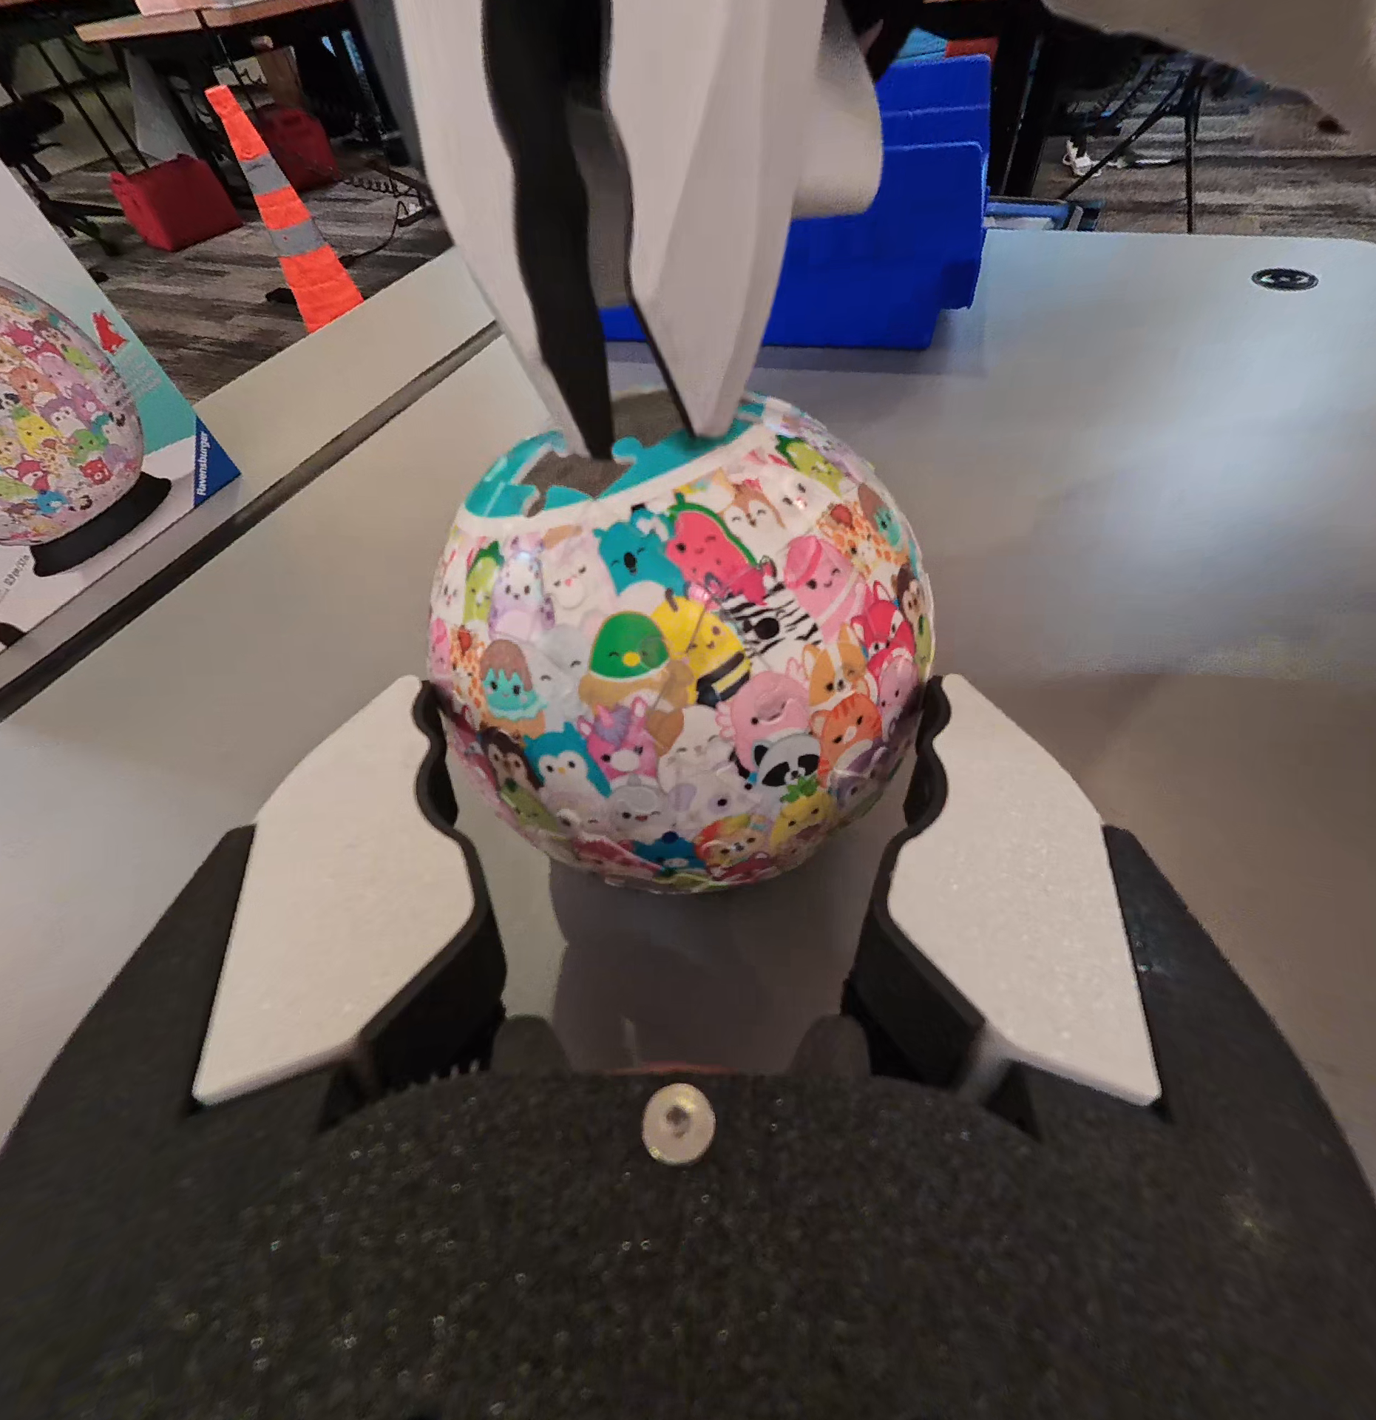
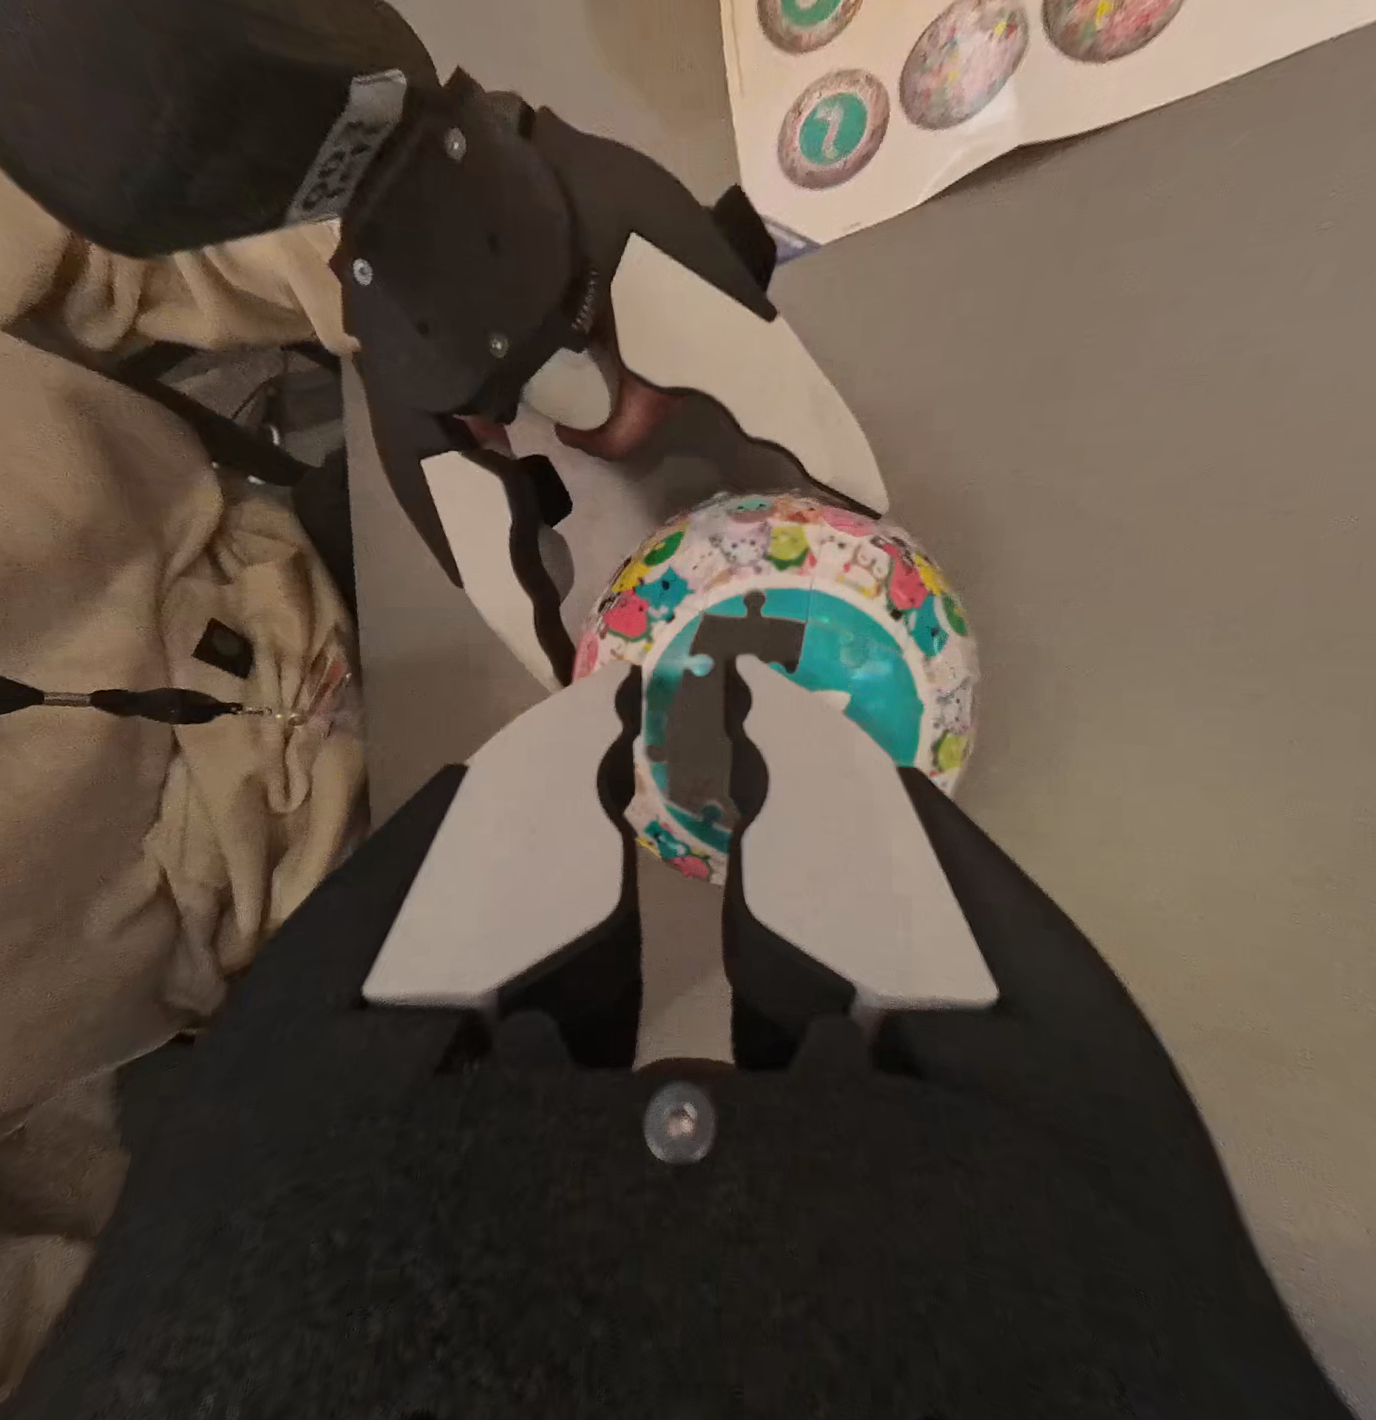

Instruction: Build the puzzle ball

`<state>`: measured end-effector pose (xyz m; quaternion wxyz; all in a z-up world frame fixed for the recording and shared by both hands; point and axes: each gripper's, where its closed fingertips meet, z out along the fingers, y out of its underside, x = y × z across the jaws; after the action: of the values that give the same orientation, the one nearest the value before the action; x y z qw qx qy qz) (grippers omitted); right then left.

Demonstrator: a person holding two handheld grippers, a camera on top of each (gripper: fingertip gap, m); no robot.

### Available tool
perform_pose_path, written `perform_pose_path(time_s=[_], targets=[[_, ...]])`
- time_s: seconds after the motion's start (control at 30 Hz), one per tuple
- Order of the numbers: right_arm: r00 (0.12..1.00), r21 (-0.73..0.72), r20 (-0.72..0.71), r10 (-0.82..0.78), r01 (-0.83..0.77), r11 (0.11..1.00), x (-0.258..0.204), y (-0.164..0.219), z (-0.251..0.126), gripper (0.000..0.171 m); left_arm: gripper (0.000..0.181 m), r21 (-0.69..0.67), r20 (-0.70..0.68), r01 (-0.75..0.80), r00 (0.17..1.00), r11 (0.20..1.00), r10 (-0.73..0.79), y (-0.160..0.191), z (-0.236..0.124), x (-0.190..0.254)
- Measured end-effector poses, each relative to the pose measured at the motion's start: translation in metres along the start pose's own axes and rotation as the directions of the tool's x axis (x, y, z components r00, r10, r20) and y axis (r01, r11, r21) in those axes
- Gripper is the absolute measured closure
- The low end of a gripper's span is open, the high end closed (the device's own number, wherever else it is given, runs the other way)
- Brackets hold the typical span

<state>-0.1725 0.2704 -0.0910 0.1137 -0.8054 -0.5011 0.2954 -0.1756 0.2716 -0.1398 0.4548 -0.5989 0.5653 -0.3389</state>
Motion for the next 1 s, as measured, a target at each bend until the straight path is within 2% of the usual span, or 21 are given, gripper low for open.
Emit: perform_pose_path(time_s=[0.13, 0.27, 0.47, 0.57, 0.8, 0.9, 0.97, 1.0], targets=[[1.000, -0.044, -0.009, 0.010, -0.011, 0.999, -0.002, 0.000, 0.005, 0.156, 0.066, -0.012, 0.024, -0.022, 0.999, 1.000, 0.023, 0.001, 0.001, 0.001], [0.999, -0.025, -0.041, -0.005, 0.004, 1.000, -0.006, 0.000, 0.007, 0.159, 0.066, -0.032, 0.035, -0.049, 0.998, 0.998, 0.050, 0.003, 0.003, 0.002], [0.965, -0.046, -0.204, -0.163, 0.157, 0.987, -0.018, -0.001, 0.013, 0.163, 0.065, -0.050, 0.028, -0.071, 0.997, 0.996, 0.072, 0.006, 0.010, 0.008], [0.947, -0.044, -0.262, -0.183, 0.178, 0.983, -0.020, -0.003, 0.014, 0.165, 0.066, -0.042, 0.035, -0.063, 0.997, 0.997, 0.065, 0.005, 0.011, 0.008], [0.813, -0.158, -0.506, -0.288, 0.241, 0.958, -0.027, -0.008, 0.014, 0.170, 0.069, -0.014, 0.021, -0.052, 0.998, 0.999, 0.052, 0.001, 0.011, 0.014], [0.811, -0.108, -0.533, -0.243, 0.220, 0.970, -0.029, -0.010, 0.008, 0.171, 0.069, -0.010, 0.007, -0.049, 0.999, 0.999, 0.049, -0.001, 0.011, 0.017], [0.870, 0.027, -0.467, -0.161, 0.196, 0.980, -0.041, -0.018, 0.003, 0.171, 0.068, -0.103, 0.033, -0.060, 0.997, 0.993, 0.064, 0.016, 0.015, 0.011], [0.882, 0.042, -0.453, -0.126, 0.163, 0.986, -0.041, -0.016, 0.000, 0.171, 0.069, -0.110, 0.050, -0.065, 0.996, 0.992, 0.071, 0.019, 0.015, 0.007]])
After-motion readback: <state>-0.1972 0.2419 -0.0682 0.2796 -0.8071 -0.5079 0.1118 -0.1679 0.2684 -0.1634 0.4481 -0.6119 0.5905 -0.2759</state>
